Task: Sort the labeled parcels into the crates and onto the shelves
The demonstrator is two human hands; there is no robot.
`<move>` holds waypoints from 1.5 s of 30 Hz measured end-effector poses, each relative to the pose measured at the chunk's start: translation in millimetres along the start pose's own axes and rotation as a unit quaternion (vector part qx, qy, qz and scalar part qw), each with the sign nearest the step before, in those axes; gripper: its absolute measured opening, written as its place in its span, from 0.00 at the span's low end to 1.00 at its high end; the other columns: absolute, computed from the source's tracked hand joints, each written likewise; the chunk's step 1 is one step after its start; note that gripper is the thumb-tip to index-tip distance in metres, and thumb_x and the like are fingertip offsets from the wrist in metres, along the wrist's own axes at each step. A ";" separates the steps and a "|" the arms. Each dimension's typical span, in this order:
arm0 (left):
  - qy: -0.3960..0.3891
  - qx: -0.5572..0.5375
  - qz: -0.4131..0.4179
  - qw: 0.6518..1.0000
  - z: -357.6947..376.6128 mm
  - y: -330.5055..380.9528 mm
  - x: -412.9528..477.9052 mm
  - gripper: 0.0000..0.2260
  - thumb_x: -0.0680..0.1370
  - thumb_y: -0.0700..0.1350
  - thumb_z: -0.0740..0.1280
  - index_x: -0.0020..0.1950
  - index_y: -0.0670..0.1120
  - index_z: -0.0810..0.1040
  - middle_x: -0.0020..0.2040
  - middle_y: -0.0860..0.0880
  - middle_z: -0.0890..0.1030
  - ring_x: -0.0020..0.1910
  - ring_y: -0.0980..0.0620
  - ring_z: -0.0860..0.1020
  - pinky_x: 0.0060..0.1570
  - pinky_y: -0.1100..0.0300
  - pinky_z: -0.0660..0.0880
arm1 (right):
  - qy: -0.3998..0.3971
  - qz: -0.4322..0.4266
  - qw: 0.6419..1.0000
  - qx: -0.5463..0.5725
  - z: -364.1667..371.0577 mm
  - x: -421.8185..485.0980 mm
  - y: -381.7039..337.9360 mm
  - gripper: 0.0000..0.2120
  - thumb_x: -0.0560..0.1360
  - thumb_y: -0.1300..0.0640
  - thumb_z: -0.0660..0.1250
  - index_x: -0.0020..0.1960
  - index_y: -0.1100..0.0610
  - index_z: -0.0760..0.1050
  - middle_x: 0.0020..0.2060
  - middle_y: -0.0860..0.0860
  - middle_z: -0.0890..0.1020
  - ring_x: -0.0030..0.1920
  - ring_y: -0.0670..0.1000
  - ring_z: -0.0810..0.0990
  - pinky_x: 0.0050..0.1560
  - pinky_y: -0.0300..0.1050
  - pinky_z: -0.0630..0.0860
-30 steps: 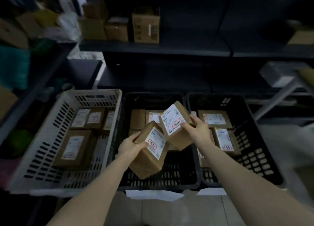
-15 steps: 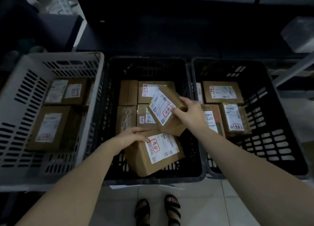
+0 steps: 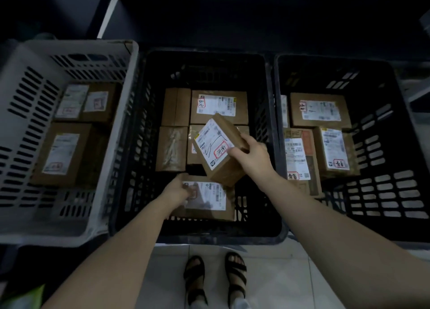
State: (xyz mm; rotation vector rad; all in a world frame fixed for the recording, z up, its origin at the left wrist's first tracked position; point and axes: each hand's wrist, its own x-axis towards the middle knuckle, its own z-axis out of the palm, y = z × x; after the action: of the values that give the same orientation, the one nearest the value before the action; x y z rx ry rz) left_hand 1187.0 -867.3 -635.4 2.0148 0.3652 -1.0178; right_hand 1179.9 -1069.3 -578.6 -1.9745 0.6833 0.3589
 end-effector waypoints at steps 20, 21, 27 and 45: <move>0.205 -0.237 0.196 0.929 -201.2 111.3 -69.7 0.19 0.80 0.48 0.62 0.71 0.49 0.66 0.62 0.51 0.75 0.53 0.51 0.77 0.41 0.58 0.76 | -0.084 -0.168 0.971 0.148 69.4 -13.3 -204.5 0.36 0.69 0.42 0.67 0.74 0.49 0.63 0.65 0.50 0.74 0.62 0.51 0.75 0.63 0.53 0.74; 0.231 -0.211 0.188 0.931 -223.0 103.5 -68.1 0.18 0.81 0.48 0.61 0.71 0.48 0.67 0.63 0.50 0.75 0.55 0.49 0.76 0.44 0.57 0.75 | -0.082 -0.170 0.974 0.130 88.2 -10.3 -219.2 0.38 0.66 0.39 0.66 0.75 0.48 0.63 0.66 0.51 0.73 0.63 0.52 0.74 0.64 0.54 0.73; 0.288 0.036 0.098 0.952 -327.1 27.7 -38.9 0.16 0.82 0.44 0.59 0.69 0.44 0.70 0.63 0.44 0.76 0.61 0.45 0.74 0.54 0.58 0.70 | -0.092 -0.094 0.991 0.005 211.8 9.4 -258.9 0.34 0.76 0.35 0.60 0.77 0.42 0.53 0.73 0.57 0.60 0.70 0.64 0.63 0.69 0.57 0.66; -0.014 0.467 0.151 0.871 -311.4 -96.4 97.0 0.32 0.77 0.50 0.66 0.77 0.55 0.54 0.76 0.48 0.52 0.73 0.42 0.54 0.68 0.50 0.63 | -0.008 0.258 0.956 0.142 376.8 73.3 -140.4 0.20 0.78 0.68 0.59 0.69 0.58 0.68 0.62 0.57 0.77 0.59 0.61 0.77 0.58 0.54 0.77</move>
State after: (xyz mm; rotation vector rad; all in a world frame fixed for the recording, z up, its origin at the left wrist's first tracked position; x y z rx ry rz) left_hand 1358.0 -574.3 -660.6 2.7678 -0.5770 -1.1239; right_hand 1335.9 -710.5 -696.7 -1.5007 1.1738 0.5534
